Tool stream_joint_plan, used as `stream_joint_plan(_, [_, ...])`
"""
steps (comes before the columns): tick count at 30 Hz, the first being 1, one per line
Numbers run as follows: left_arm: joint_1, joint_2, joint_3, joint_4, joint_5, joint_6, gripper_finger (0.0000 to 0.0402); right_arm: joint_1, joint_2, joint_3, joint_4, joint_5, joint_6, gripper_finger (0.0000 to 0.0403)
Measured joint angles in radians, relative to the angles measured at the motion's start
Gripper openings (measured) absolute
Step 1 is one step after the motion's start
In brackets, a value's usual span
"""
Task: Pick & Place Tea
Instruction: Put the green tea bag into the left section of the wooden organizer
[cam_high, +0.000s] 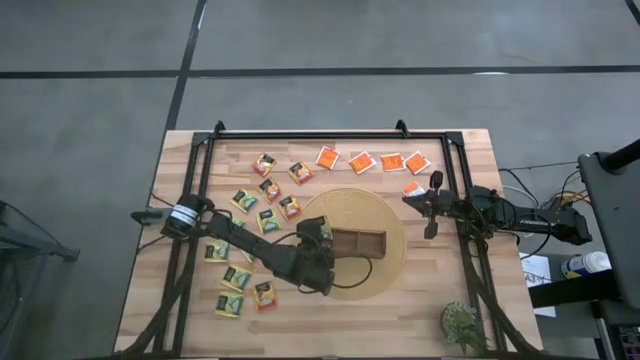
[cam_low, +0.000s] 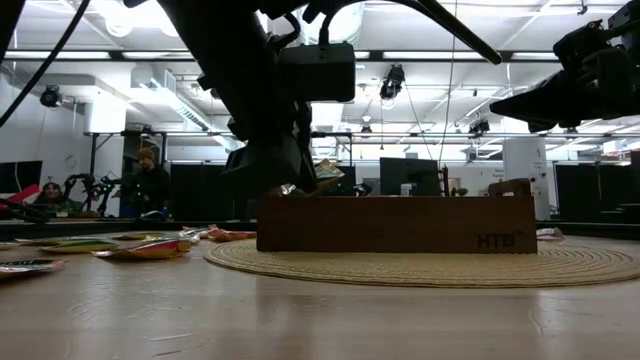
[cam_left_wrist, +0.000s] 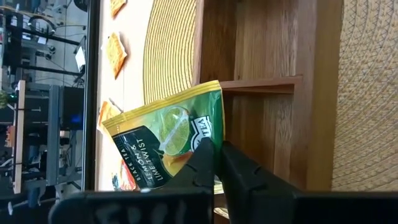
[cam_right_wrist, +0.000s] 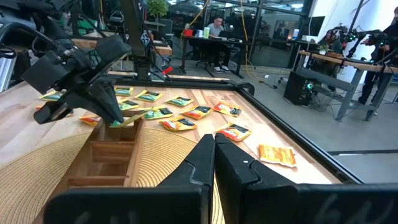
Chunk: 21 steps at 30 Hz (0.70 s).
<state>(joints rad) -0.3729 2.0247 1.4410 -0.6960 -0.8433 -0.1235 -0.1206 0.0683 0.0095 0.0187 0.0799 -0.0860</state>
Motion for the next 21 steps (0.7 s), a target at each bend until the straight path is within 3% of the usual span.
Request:
stream_joint_plan(15, [-0.002, 0.0, 0.0, 0.0, -0.011, 0.028, 0.0034, 0.0, 0.0, 0.0, 0.0, 0.0, 0.0, 0.0009])
stream_joint_plan(21, [-0.002, 0.0, 0.0, 0.006, -0.013, 0.042, 0.0079, 0.0, 0.0, 0.0, 0.0, 0.0, 0.0, 0.0009])
